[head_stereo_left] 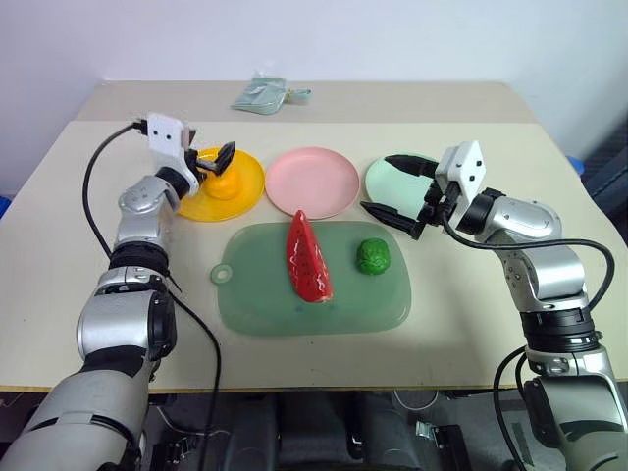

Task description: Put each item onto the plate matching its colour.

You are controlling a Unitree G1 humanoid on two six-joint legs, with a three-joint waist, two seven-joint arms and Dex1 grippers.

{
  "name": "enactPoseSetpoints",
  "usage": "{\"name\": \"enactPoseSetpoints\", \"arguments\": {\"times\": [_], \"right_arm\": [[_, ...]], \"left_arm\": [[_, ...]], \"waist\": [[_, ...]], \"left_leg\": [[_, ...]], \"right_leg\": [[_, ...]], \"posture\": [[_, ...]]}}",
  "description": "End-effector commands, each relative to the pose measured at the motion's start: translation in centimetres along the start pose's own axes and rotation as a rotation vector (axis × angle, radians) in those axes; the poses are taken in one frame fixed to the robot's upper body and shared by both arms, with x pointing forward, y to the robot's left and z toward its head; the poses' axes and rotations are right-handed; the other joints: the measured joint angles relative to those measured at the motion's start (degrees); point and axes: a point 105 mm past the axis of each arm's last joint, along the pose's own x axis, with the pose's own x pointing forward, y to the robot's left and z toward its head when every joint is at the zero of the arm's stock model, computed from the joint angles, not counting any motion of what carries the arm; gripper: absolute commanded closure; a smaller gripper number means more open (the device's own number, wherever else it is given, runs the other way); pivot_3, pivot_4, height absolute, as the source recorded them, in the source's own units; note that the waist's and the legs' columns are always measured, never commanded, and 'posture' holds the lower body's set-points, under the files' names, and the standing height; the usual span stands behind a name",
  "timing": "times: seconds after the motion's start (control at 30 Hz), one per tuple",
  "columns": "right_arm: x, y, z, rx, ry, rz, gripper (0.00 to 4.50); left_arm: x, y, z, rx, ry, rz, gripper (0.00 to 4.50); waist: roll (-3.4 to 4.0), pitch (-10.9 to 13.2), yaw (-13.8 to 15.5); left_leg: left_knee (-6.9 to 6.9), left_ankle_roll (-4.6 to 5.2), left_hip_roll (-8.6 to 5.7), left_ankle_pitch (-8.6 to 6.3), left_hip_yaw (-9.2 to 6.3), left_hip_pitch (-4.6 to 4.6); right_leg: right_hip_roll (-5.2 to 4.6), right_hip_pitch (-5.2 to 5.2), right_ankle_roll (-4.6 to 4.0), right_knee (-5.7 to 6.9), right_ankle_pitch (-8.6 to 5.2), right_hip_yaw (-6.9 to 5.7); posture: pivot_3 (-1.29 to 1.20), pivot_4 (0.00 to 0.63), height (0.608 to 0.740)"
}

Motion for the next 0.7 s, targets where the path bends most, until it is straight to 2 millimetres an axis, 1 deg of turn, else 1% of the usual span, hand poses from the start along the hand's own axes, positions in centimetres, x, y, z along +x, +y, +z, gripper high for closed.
{"name": "enactPoseSetpoints", "arguments": {"times": [0.03,0.07,0.1,0.13,0.2,0.23,0.3,0.33,0.4,0.47,0.5,0.53,0.57,0.6,0.67,0.7], "right_arm": [[-0.3,-0.7,2.2,0.04,-0.042,-0.001,0.0],[-0.3,-0.7,2.3,0.045,-0.043,0.007,0.0],[-0.3,-0.6,2.5,0.034,-0.043,0.013,0.0],[-0.3,-0.5,2.6,0.031,-0.041,0.019,0.0],[-0.1,-0.3,2.8,0.036,-0.039,0.029,0.0],[0.0,-0.1,2.8,0.04,-0.034,0.038,0.0],[0.2,0.1,3.0,0.042,-0.036,0.047,0.0],[0.2,0.1,3.0,0.042,-0.037,0.045,0.0],[0.2,-0.3,2.5,0.038,-0.02,0.023,0.0],[0.1,-0.4,2.2,0.055,-0.015,0.012,0.0],[0.0,-0.3,2.0,0.049,-0.01,0.014,0.0],[0.0,-0.2,1.9,0.048,-0.008,0.017,0.0],[0.0,-0.1,1.8,0.047,-0.007,0.018,0.0],[0.0,-0.1,1.8,0.046,-0.007,0.019,0.0],[0.2,-0.2,1.8,0.045,-0.008,0.016,0.0],[0.2,-0.2,1.8,0.044,-0.009,0.014,0.0]], "left_arm": [[-0.9,-2.1,3.5,-0.003,-0.081,-0.258,0.02],[-2.0,-3.6,3.5,-0.02,-0.035,-0.395,0.02],[-3.1,-5.1,3.5,0.003,-0.013,-0.509,0.02],[-4.1,-6.3,3.4,-0.044,0.014,-0.587,0.02],[-5.5,-7.9,3.6,-0.09,0.048,-0.676,0.02],[-6.0,-8.5,3.3,-0.14,0.099,-0.695,0.02],[-6.8,-9.7,2.8,-0.16,0.175,-0.725,0.02],[-6.8,-10.3,3.0,-0.154,0.169,-0.721,0.02],[-6.1,-10.8,2.7,-0.07,0.204,-0.596,0.02],[-6.4,-11.5,3.2,-0.128,0.215,-0.576,0.02],[-6.5,-11.8,3.6,-0.134,0.207,-0.553,0.02],[-6.8,-12.3,3.8,-0.137,0.212,-0.565,0.02],[-7.2,-12.6,3.7,-0.129,0.227,-0.566,0.02],[-7.3,-12.6,3.2,-0.115,0.259,-0.533,0.02],[-7.1,-12.4,2.6,-0.166,0.3,-0.463,0.02],[-6.9,-12.2,2.2,-0.165,0.332,-0.413,0.02]], "waist": [[0.0,0.0,-0.1],[0.02,0.0,-0.2],[0.04,0.0,-0.6],[0.07,0.0,-0.8],[0.07,0.0,-1.2],[0.07,0.0,-1.3],[0.07,0.0,-1.2],[0.07,0.0,-1.2],[0.06,0.0,-1.1],[0.06,0.0,-1.2],[0.06,0.0,-1.3],[0.06,0.0,-1.3],[0.06,0.0,-1.3],[0.06,0.0,-1.5],[0.06,0.0,-1.4],[0.06,0.0,-1.4]], "left_leg": [[0.0,0.0,0.0,0.0,0.0,0.0],[0.0,0.0,0.01,0.0,0.0,0.0],[0.0,0.0,0.01,0.0,0.0,0.0],[-0.05,0.0,0.03,0.0,0.0,0.01],[-0.06,0.01,0.05,-0.01,-0.02,0.01],[-0.06,0.01,0.05,-0.01,-0.03,0.02],[-0.01,0.01,0.05,0.0,-0.06,0.01],[-0.01,0.01,0.05,0.0,-0.07,0.01],[0.01,0.01,0.05,0.0,-0.07,0.02],[0.01,0.01,0.03,-0.01,-0.09,0.02],[0.01,0.01,0.04,-0.01,-0.1,0.01],[0.0,0.01,0.04,-0.01,-0.1,0.01],[0.0,0.02,0.04,-0.01,-0.11,0.01],[-0.01,0.01,0.04,-0.01,-0.11,0.02],[-0.02,0.02,0.05,-0.01,-0.11,0.05],[-0.02,0.02,0.04,-0.01,-0.12,0.05]], "right_leg": [[0.0,0.0,0.0,0.0,0.0,0.0],[0.0,0.0,0.0,0.01,0.0,0.0],[0.0,0.0,-0.01,0.02,0.0,0.01],[0.01,0.0,-0.02,0.01,-0.01,0.02],[0.02,0.0,-0.02,0.0,-0.02,0.02],[0.02,0.0,-0.02,0.02,-0.02,0.02],[0.01,0.0,-0.02,0.05,-0.02,0.02],[0.01,0.01,-0.02,0.06,-0.01,0.02],[0.01,0.01,-0.02,0.07,-0.01,0.02],[-0.01,0.03,-0.02,0.04,-0.01,0.03],[0.0,0.03,-0.02,0.03,-0.01,0.03],[0.0,0.03,-0.02,0.03,-0.01,0.03],[0.0,0.02,-0.02,0.03,-0.02,0.03],[0.01,0.02,-0.02,0.03,-0.02,0.03],[0.02,0.02,-0.02,0.03,-0.02,0.03],[0.02,0.02,-0.02,0.04,-0.02,0.03]], "posture": [[0.0,0.15,0.74],[0.0,0.15,0.74],[0.0,0.15,0.74],[0.0,0.15,0.74],[0.0,0.15,0.74],[0.0,0.15,0.74],[0.0,0.15,0.74],[0.0,0.15,0.74],[0.0,0.15,0.74],[0.0,0.15,0.74],[0.0,0.15,0.74],[0.0,0.15,0.74],[0.0,0.15,0.74],[0.0,0.15,0.74],[0.0,0.15,0.74],[0.0,0.15,0.74]]}}
